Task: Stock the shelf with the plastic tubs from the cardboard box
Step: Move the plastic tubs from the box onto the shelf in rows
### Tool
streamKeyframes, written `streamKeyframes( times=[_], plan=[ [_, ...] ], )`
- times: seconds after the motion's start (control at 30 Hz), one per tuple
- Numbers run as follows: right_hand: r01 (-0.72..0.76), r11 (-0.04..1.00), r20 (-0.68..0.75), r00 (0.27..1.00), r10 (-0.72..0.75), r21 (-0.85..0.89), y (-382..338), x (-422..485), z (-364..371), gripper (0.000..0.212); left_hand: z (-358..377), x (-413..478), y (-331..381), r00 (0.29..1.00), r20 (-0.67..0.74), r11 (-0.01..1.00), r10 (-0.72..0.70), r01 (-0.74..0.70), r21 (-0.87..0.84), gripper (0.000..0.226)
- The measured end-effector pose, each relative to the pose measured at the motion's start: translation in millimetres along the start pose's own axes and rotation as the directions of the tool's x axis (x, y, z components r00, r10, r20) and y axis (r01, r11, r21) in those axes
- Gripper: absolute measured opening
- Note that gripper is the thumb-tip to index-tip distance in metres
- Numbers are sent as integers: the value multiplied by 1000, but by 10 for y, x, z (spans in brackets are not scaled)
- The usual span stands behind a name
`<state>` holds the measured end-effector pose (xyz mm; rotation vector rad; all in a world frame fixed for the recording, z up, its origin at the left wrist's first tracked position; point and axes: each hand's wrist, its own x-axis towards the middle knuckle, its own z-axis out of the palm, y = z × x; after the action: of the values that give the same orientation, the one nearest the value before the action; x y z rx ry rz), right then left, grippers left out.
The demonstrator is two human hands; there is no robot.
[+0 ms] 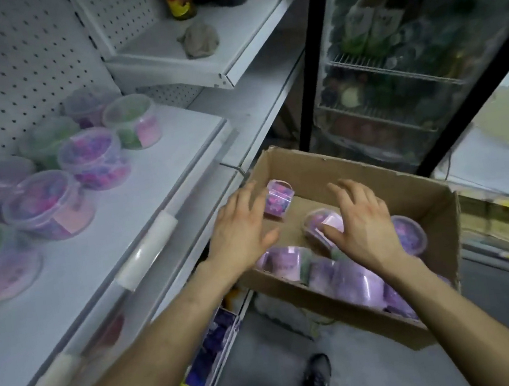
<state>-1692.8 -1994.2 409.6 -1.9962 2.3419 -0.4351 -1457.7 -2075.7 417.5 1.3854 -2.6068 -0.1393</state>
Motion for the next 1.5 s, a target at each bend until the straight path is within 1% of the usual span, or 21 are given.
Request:
streamKeyframes(
  times=[0.17, 0.27, 0.4, 0.47, 0.6, 0.67, 0.83, 1.0, 1.07, 1.17, 1.23, 1.3, 1.4, 1.5],
  plan=[
    [-108, 994, 98, 990, 105, 22, 444, -53, 145, 81, 345, 208, 75, 987, 161, 999, -16, 21, -32, 86],
    [-148, 988, 122, 983, 140, 53, 534, -35, 214, 78, 513, 347, 67, 970, 242, 998, -26, 40, -53, 88],
    [-215, 974, 162, 966, 200, 77, 575, -24, 351, 78, 726, 526, 18, 945, 325, 990, -31, 74, -121, 86],
    [-214, 974, 188, 962, 197, 73, 576, 15, 373, 79, 825, 630, -36, 928, 370, 981, -50, 115, -158, 86],
    [-153, 988, 247, 958, 144, 16, 547, 151, 395, 76, 990, 801, -185, 908, 413, 968, -78, 168, -187, 83],
    [-172, 985, 267, 950, 164, 7, 527, 229, 444, 75, 1050, 879, -246, 899, 429, 965, -90, 185, -185, 82],
    [-310, 951, 358, 888, 288, 4, 515, 423, 623, 74, 1208, 1093, -356, 873, 473, 958, -114, 223, -179, 89],
    [-458, 889, 493, 774, 398, 2, 583, 542, 840, 65, 1374, 1236, -387, 837, 527, 950, -150, 269, -156, 91],
    [-512, 859, 527, 728, 439, -8, 612, 592, 892, 61, 1429, 1283, -390, 830, 532, 941, -167, 296, -165, 91],
    [-552, 834, 576, 680, 454, -7, 657, 644, 984, 49, 1487, 1329, -382, 849, 502, 931, -165, 302, -205, 89],
    [-553, 833, 589, 674, 446, 2, 687, 652, 1067, 39, 1517, 1344, -379, 871, 467, 928, -148, 286, -239, 86],
    [-552, 833, 588, 680, 438, 18, 702, 670, 1132, 35, 1561, 1354, -380, 899, 422, 925, -118, 254, -282, 85],
    [-567, 821, 580, 691, 432, 63, 664, 735, 1125, 38, 1619, 1378, -379, 930, 354, 908, -97, 229, -352, 85],
    [-582, 808, 585, 689, 429, 92, 653, 790, 1129, 38, 1638, 1414, -359, 948, 297, 884, -114, 233, -405, 81]
  ],
)
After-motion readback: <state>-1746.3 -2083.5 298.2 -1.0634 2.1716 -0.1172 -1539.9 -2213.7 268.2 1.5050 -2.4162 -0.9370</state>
